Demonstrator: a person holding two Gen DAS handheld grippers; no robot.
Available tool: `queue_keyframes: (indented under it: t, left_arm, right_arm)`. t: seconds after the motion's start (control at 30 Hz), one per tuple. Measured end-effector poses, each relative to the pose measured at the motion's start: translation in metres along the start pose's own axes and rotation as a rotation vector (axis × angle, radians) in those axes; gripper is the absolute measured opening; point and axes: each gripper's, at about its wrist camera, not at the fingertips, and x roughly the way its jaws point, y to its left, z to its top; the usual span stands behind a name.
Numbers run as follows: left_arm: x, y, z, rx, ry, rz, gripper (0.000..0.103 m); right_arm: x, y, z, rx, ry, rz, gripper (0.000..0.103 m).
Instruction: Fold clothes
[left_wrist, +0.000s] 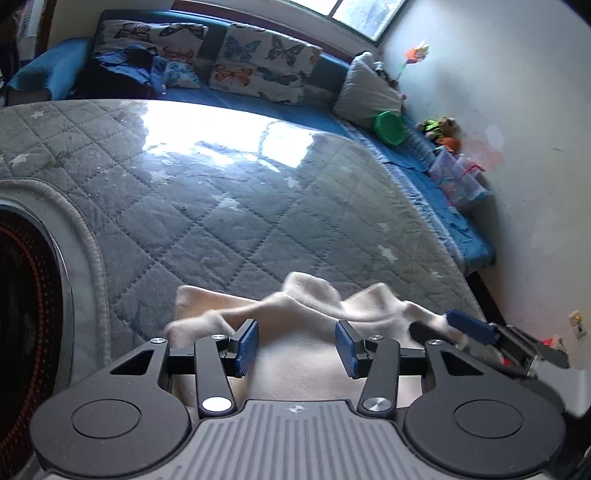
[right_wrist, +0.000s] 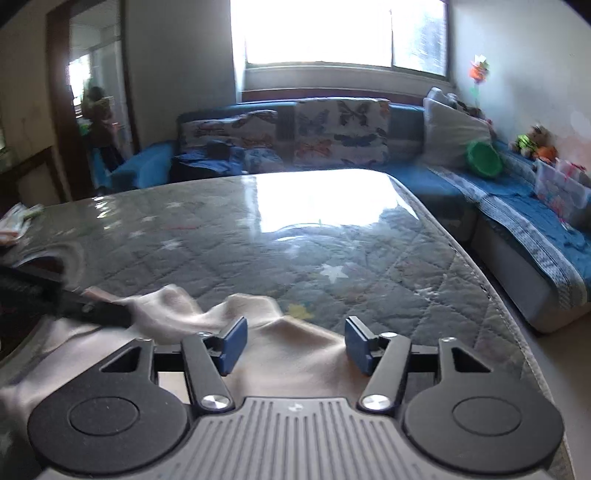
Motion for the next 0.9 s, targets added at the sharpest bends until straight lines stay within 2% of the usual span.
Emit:
queue_keyframes:
  t: [0.13,0.43,0.57,0.67,0.83,0.9]
  left_arm:
    - [-0.014,-0.012,-0.018,0.059,-0.01,-0.026,0.049]
    - [-0.039,-0.02,-0.067,0.15,-0.033,-0.009,0.048]
    - [-0.05,-0.021,-0.073,0.162,-0.059,-0.001,0.049]
    - [-0.054,-0.021,-0.075,0.163,-0.069,-0.008,0.05]
    - [-0.051,-0.015,-0.081,0.152,-0.057,0.019,0.05]
    - [-0.054,-0.014,-0.082,0.152,-0.061,0.018,0.05]
  right_arm:
    - [-0.019,0.018,-0.012,-0.074,-0.004,0.028,0.072]
    - [-0.056,0.024,-0.053,-0.084,-0.03,0.014,0.075]
    - [-0.079,0.023,-0.066,-0.064,-0.074,0.01,0.076]
    - [-0.088,0.022,-0.069,-0.057,-0.09,0.039,0.076]
    - [-0.076,0.015,-0.079,-0.013,-0.024,0.06,0.076]
    - [-0.08,0.014,-0.081,-0.01,-0.028,0.06,0.076]
